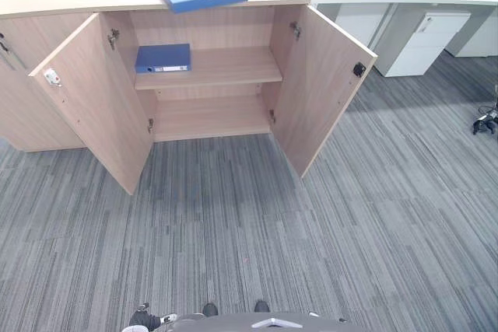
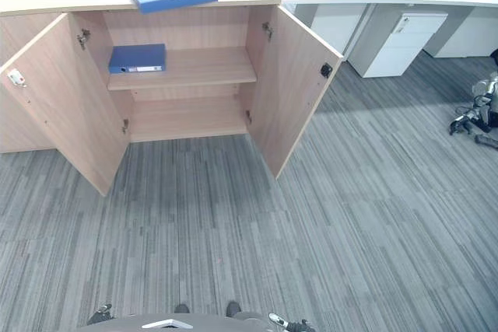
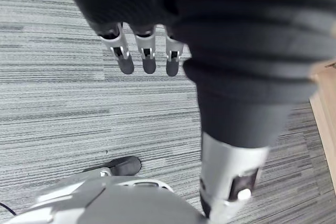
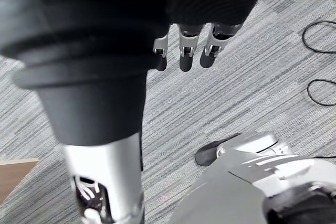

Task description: Walk over to the cabinet, pick up the folder, carry it to the office cabinet, place the folder inside the office cabinet, then close the office cabinet door

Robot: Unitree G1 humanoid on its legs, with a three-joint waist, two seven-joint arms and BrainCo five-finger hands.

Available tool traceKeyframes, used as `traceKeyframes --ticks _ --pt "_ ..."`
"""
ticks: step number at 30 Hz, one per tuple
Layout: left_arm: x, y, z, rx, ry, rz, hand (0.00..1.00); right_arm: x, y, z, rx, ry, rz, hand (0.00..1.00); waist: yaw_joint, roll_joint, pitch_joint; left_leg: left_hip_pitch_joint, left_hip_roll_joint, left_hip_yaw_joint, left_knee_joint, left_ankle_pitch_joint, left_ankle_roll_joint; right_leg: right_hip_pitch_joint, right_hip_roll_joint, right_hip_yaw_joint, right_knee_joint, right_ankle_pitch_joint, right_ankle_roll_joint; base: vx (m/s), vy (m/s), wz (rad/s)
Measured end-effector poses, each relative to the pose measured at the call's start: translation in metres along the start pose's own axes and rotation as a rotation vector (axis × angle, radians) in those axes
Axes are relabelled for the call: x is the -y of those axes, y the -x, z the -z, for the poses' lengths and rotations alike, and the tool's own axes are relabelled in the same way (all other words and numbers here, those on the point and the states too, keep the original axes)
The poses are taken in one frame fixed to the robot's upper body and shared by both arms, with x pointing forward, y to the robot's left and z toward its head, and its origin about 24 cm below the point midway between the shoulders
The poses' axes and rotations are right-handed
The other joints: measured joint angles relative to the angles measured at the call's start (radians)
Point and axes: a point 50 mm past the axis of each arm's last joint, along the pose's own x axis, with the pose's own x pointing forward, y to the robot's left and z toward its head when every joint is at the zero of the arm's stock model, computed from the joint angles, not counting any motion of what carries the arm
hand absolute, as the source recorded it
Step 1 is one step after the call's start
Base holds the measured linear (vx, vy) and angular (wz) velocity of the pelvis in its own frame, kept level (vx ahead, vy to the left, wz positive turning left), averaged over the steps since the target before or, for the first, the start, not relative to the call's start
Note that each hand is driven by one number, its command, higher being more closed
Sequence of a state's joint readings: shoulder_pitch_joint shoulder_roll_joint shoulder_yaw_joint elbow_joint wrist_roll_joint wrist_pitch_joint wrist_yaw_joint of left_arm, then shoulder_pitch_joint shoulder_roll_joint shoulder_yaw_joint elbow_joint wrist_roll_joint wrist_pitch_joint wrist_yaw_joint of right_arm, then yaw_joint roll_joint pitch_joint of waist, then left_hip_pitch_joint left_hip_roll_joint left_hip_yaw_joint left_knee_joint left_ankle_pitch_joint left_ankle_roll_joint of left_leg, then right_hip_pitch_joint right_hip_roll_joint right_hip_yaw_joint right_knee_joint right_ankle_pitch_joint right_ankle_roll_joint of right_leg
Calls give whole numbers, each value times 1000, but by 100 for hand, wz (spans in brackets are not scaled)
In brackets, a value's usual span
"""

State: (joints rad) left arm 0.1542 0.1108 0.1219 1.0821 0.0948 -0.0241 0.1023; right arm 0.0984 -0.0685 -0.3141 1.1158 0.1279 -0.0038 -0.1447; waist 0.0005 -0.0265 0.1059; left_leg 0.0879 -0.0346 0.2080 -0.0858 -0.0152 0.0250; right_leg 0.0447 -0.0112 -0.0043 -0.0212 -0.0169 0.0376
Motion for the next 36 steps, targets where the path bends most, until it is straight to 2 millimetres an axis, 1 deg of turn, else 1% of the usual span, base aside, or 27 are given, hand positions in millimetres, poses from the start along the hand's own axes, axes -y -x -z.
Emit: traceKeyframes --ticks 3,6,7,8,9,10,11,12,13,15,17,18,19,20,21,22,23,24,25,26,27,28,30,31,33,35,36 --pt "0 -1 -6 16 -1 0 0 -2 -1 -6 18 19 -2 0 6 1 9 -17 -1 22 1 -11 3 -43 0 21 38 -10 11 86 8 -21" --pt "-2 -2 -10 25 -4 -4 0 -6 -1 -10 27 15 -6 0 7 -10 25 -9 -7 38 8 -33 5 -89 -8 31 155 -70 28 137 24 -15" --pt "-2 -3 -11 28 -4 -4 0 -6 -1 -10 30 14 -5 0 8 -10 33 6 -9 38 13 -50 9 -116 -17 17 247 -106 59 121 18 -2" --pt "-1 -3 -15 36 -4 -2 0 -7 -1 -17 59 8 -9 0 10 -3 44 5 -2 36 53 -80 14 -174 -20 2 398 -122 75 120 22 0" --pt "0 -4 -17 41 0 -1 0 -7 0 -20 77 3 -11 0 12 0 52 5 3 32 79 -100 16 -213 -23 -11 491 -123 73 196 48 5" --pt "-1 -5 -22 53 10 -6 0 -10 1 -24 99 -5 -18 0 15 4 65 12 5 24 138 -135 28 -297 -41 -36 681 -125 51 251 56 15" --pt "-3 -5 -25 59 21 -13 0 -10 1 -24 105 -16 -19 0 13 -4 64 22 10 12 174 -166 28 -350 -60 -56 810 -153 41 229 48 20" --pt "-3 -5 -25 60 27 -16 0 -10 2 -24 110 -21 -20 0 13 -6 62 27 13 6 186 -180 25 -373 -66 -65 850 -173 39 258 27 22" --pt "-4 -5 -27 63 34 -20 0 -11 3 -25 124 -25 -22 0 14 -8 61 42 18 -4 191 -199 20 -414 -71 -76 881 -211 38 218 1 17" --pt "-2 -6 -31 72 46 -20 0 -10 2 -28 136 -31 -20 0 8 -2 67 77 29 -20 167 -207 14 -457 -77 -115 832 -247 36 343 -47 24" --pt "0 -6 -35 81 47 -18 0 -11 2 -31 143 -35 -22 0 -7 6 71 108 50 -31 143 -219 -4 -483 -62 -154 690 -230 23 371 -108 29" --pt "0 -7 -39 91 45 -18 0 -11 2 -29 136 -36 -22 0 -19 5 71 122 57 -44 127 -229 -19 -483 -49 -152 576 -189 11 422 -180 47" --pt "0 -7 -39 92 46 -16 0 -9 2 -25 122 -35 -17 0 -26 2 70 150 57 -60 108 -243 -42 -479 -47 -125 512 -149 3 444 -210 53" --pt "1 -7 -39 92 48 -15 0 -8 3 -20 110 -34 -13 0 -27 1 69 170 57 -69 100 -252 -54 -469 -51 -113 495 -140 -1 499 -271 59" --pt "6 -6 -38 88 68 -6 0 -4 3 -16 99 -53 -5 0 -30 5 64 205 75 -73 106 -273 -79 -454 -46 -128 519 -84 -24 536 -306 44" --pt "15 -5 -40 92 94 11 0 -1 2 -19 106 -57 4 0 -30 40 56 184 114 -60 182 -283 -97 -439 -28 -154 530 -116 -50 533 -316 40" --pt "17 -5 -42 97 107 14 0 0 2 -20 111 -55 5 0 -32 45 57 151 128 -57 256 -289 -106 -427 -24 -161 524 -125 -58 410 -259 29" --pt "18 -5 -46 109 132 12 0 0 2 -23 117 -55 6 0 -35 50 59 68 160 -50 431 -291 -108 -395 -13 -170 500 -137 -66 497 -330 31" --pt "27 -3 -52 127 183 28 0 3 1 -24 118 -52 16 0 -30 64 65 -72 237 -45 770 -274 -100 -311 23 -185 438 -138 -69 609 -366 22" --pt "31 -2 -57 148 203 37 0 4 1 -23 115 -45 20 0 -22 66 66 -125 278 -43 922 -273 -102 -260 40 -193 408 -138 -71 597 -350 9" --pt "31 -2 -61 164 204 38 0 4 1 -23 115 -41 20 0 -18 65 67 -149 303 -39 992 -272 -104 -227 52 -193 392 -138 -73 461 -236 -12" --pt "29 -2 -66 181 202 36 0 2 1 -24 118 -39 15 0 -5 55 72 -193 332 -15 1068 -274 -102 -161 58 -188 361 -150 -94 390 -198 -22" --pt "29 -2 -70 193 199 34 0 -2 1 -28 131 -23 13 0 1 44 72 -264 357 28 1078 -276 -98 -96 61 -173 307 -158 -104 329 -130 -28" --pt "30 -2 -71 198 197 34 0 -3 1 -35 149 -31 10 0 2 51 66 -312 365 59 1044 -277 -97 -65 62 -164 266 -159 -103 268 -9 -26" --pt "32 -2 -72 199 201 38 0 -7 1 -42 166 -39 1 0 7 54 68 -355 360 102 919 -283 -86 -19 57 -147 231 -157 -94 274 49 -23" --pt "33 -2 -77 209 202 30 0 -16 2 -39 154 -66 -20 0 30 47 68 -366 308 97 676 -266 -88 28 33 -132 198 -169 -67 253 128 -18" --pt "33 -2 -78 211 202 29 0 -20 2 -38 152 -70 -30 0 33 45 67 -366 295 91 622 -250 -86 32 28 -128 193 -176 -57 232 179 -14"
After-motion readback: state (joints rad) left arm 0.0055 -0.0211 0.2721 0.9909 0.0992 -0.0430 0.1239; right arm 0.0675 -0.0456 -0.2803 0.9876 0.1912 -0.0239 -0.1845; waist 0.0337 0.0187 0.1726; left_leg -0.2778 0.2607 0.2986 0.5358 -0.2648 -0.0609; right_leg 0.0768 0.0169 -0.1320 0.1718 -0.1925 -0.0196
